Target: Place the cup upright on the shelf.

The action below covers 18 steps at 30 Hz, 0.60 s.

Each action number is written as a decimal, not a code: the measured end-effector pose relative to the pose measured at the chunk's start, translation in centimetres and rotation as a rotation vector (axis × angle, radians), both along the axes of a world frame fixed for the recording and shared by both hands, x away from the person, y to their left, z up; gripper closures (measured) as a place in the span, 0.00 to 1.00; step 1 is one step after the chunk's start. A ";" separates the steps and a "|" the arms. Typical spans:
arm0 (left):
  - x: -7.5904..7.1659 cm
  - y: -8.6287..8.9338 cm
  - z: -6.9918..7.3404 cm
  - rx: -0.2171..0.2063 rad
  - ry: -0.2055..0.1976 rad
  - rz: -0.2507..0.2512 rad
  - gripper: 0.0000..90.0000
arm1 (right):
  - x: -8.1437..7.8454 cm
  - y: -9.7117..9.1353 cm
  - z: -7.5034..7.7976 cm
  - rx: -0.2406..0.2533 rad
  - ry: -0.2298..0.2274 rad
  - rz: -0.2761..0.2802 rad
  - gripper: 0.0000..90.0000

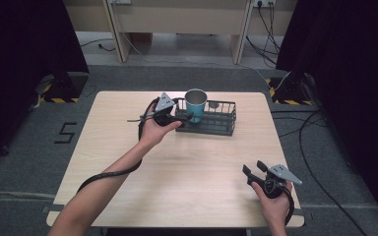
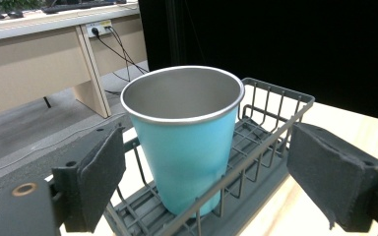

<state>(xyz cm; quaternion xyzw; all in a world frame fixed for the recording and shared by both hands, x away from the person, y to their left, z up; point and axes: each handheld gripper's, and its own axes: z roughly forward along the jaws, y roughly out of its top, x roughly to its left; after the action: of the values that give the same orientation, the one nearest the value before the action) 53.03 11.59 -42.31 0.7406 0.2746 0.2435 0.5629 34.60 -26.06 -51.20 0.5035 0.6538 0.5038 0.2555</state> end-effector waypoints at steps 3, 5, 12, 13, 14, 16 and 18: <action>-0.3 0.5 0.0 -0.006 0.001 0.002 0.16 | 0.0 0.0 0.0 0.002 -0.001 -0.002 0.39; -0.6 0.8 -0.1 -0.006 0.000 0.002 0.16 | 0.0 0.0 0.0 0.003 0.001 -0.002 0.39; -1.5 2.2 -0.1 -0.006 -0.004 0.009 0.16 | 0.0 0.0 0.0 0.002 -0.001 -0.003 0.39; -1.7 2.4 -0.2 -0.005 -0.005 0.010 0.16 | 0.0 0.0 0.0 0.002 -0.002 -0.004 0.39; -1.7 2.5 -0.2 -0.004 -0.007 0.011 0.16 | 0.0 0.0 0.0 0.002 -0.001 -0.004 0.39; -2.0 2.9 -0.2 -0.007 -0.005 0.015 0.16 | 0.0 0.0 0.0 0.002 -0.001 -0.004 0.39; -2.2 3.3 -0.3 -0.005 -0.005 0.018 0.16 | 0.0 0.0 0.0 0.001 -0.002 -0.004 0.39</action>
<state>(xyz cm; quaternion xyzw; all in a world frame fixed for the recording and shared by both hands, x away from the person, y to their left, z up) 50.83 14.84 -42.58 0.7360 0.2806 0.2499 0.5632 34.57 -26.03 -51.20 0.5046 0.6523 0.5038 0.2570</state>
